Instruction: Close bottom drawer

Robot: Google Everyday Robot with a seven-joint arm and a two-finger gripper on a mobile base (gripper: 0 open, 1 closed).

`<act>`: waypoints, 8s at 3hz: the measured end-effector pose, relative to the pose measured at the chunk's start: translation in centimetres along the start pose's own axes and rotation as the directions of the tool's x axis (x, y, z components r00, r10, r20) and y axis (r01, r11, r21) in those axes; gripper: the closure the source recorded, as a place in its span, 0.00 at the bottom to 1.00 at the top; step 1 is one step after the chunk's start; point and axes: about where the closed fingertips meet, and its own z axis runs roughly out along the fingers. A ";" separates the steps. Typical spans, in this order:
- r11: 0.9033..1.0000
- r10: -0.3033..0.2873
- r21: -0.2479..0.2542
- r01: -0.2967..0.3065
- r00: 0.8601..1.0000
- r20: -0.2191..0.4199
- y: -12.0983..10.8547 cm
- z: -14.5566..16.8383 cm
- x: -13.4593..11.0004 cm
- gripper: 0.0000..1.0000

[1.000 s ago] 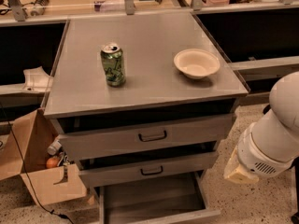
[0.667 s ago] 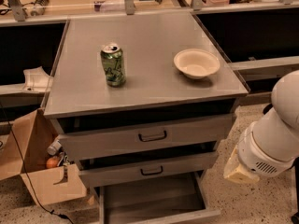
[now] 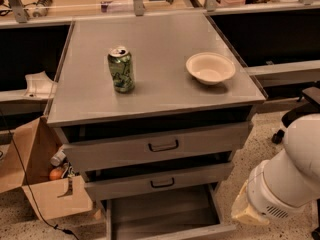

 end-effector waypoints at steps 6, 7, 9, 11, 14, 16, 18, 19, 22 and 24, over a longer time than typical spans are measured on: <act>0.967 0.133 -0.210 -0.146 0.988 -0.076 5.0 16.8 4.2 1.00; 0.958 0.150 -0.234 -0.166 0.985 -0.084 5.3 18.8 4.9 1.00; 0.942 0.160 -0.283 -0.179 0.983 -0.088 4.8 25.9 5.6 1.00; 0.934 0.174 -0.306 -0.187 0.982 -0.070 5.5 27.9 6.5 1.00; 0.917 0.222 -0.317 -0.243 0.970 -0.103 3.9 33.9 7.1 1.00; 0.873 0.366 -0.323 -0.364 0.929 -0.056 3.3 37.6 9.6 1.00; 0.836 0.451 -0.325 -0.443 0.891 -0.053 2.2 40.8 11.7 1.00; 0.810 0.472 -0.347 -0.472 0.877 -0.090 2.1 42.8 11.9 1.00; 0.820 0.475 -0.336 -0.463 0.879 -0.053 -1.3 48.9 12.9 1.00; 0.826 0.469 -0.351 -0.440 0.883 -0.004 -5.2 51.9 10.7 1.00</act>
Offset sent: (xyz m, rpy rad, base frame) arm -0.0510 0.0094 -0.1257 -0.0119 0.2273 -0.0148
